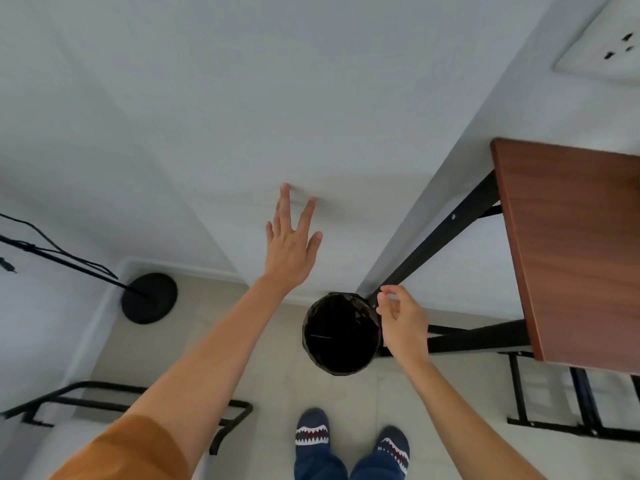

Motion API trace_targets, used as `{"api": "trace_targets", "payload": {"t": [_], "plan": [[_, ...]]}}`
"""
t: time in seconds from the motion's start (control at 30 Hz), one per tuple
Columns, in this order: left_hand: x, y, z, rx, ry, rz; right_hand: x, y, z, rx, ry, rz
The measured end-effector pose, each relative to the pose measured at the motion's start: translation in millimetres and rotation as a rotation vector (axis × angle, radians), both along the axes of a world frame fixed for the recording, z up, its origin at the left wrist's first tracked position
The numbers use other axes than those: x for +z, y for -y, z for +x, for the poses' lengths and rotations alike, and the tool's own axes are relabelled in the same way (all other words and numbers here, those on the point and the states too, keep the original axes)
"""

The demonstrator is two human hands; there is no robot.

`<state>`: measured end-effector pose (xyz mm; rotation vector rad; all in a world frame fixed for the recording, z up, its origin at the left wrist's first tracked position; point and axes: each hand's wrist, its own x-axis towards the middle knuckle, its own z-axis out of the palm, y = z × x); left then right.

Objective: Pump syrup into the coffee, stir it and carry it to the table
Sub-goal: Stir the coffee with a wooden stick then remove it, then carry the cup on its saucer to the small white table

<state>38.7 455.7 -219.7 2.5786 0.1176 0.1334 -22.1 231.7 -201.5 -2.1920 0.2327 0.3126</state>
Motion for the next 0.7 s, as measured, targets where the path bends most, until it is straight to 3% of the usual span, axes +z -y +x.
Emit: {"api": "trace_targets", "payload": {"t": [0.17,0.4,0.57,0.7], "plan": [[26.9,3.0,-11.6,0.014,-0.025,-0.087,53.7,-5.0,10.6,-0.023,0.097,0.043],[126.9,38.6,-34.4,0.035,0.071,-0.360,154.1,16.2,18.5,-0.021,0.345,0.106],[192.6,111.1,-38.6,-0.063,0.174,-0.478,212.3,88.9,3.0,-0.049,0.571,0.070],[217.4,203.7,-41.5,-0.236,0.198,-0.466,227.1,182.3,-19.7,-0.181,0.632,0.029]]}}
